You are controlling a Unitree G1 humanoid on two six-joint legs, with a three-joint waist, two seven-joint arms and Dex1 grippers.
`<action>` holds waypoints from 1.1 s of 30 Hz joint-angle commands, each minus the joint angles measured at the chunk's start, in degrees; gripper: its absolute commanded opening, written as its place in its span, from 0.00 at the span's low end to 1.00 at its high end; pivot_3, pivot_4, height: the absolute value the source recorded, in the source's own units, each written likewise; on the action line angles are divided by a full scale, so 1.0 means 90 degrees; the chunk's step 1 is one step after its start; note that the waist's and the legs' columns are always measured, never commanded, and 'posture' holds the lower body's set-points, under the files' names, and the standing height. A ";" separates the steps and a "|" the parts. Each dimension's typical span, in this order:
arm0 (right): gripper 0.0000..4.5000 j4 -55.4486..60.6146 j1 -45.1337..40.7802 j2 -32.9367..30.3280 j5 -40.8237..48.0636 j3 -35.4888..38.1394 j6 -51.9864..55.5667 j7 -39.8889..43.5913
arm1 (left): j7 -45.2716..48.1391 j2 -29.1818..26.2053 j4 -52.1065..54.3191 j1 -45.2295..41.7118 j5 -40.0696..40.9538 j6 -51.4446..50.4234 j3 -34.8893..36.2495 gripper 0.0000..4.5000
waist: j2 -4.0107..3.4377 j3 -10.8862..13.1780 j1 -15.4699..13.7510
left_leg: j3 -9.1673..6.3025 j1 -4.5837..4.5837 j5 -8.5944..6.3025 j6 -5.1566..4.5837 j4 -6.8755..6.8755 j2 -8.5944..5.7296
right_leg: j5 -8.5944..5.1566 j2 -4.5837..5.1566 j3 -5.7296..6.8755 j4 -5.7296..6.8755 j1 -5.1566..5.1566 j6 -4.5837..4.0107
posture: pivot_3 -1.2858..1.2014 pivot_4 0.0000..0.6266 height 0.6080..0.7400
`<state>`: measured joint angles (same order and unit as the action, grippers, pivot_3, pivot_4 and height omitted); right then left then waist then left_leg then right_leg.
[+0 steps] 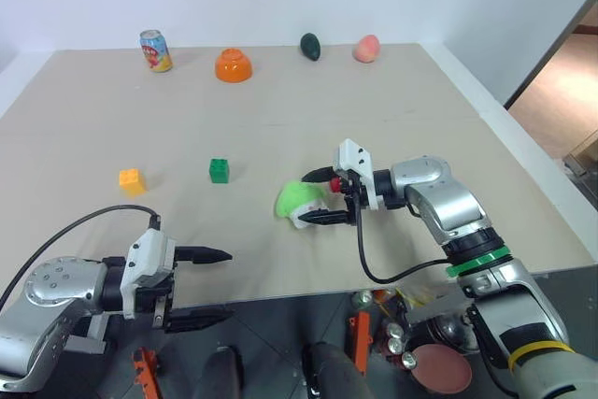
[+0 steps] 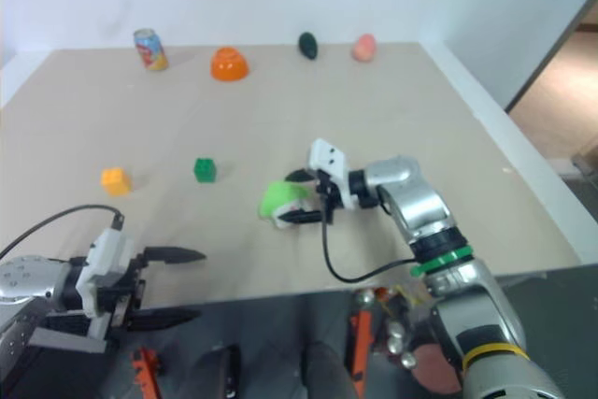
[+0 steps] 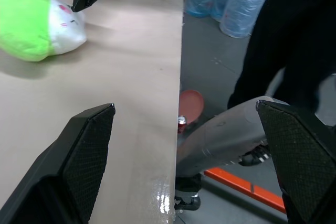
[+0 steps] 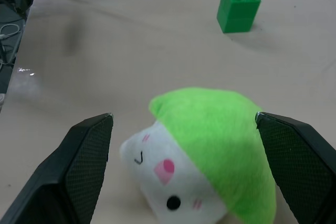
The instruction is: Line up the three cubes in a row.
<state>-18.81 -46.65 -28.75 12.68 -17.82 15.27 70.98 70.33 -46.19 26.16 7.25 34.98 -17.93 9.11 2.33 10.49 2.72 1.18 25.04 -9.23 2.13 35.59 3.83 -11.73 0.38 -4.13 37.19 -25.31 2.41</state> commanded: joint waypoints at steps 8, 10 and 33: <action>1.00 -0.1380 0.0007 0.0527 -0.1212 -0.0358 -0.1202 -0.0592 | -0.0506 -0.0034 0.0674 0.0376 0.0270 -0.0025 0.0507 0.99 | 0.0000 -0.0004 0.0002 | 0.0002 -0.0006 0.0000 0.0000 0.0002 0.0000 | 0.0002 0.0000 0.0000 0.0001 0.0003 -0.0003 | 0.52 0.24 0.99; 0.94 -0.1589 0.0019 0.0656 -0.1238 -0.0265 -0.1315 -0.0687 | -0.0615 -0.0025 0.0761 0.0443 0.0256 -0.0045 0.0556 0.99 | 0.0000 -0.0005 0.0002 | 0.0002 -0.0013 0.0000 0.0000 0.0000 0.0001 | 0.0002 -0.0002 0.0000 0.0006 0.0005 -0.0005 | 0.52 0.24 0.99; 0.00 0.2361 0.1153 -0.0376 0.0945 0.1309 0.1341 0.0108 | -0.0604 0.0277 0.0006 -0.0851 0.0032 -0.0057 -0.0626 1.00 | -0.0019 0.0002 -0.0087 | 0.0023 -0.0023 0.0000 0.0000 -0.0006 0.0005 | -0.0008 0.0000 -0.0009 0.0009 0.0015 0.0001 | 0.52 0.24 0.99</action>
<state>-6.20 -35.55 -30.17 14.79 -11.17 22.96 70.55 64.28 -44.13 26.79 0.96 35.28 -19.08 4.30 2.16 10.51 1.93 1.40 24.92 -9.23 2.13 35.56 3.87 -11.80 0.39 -4.22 37.27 -25.23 2.42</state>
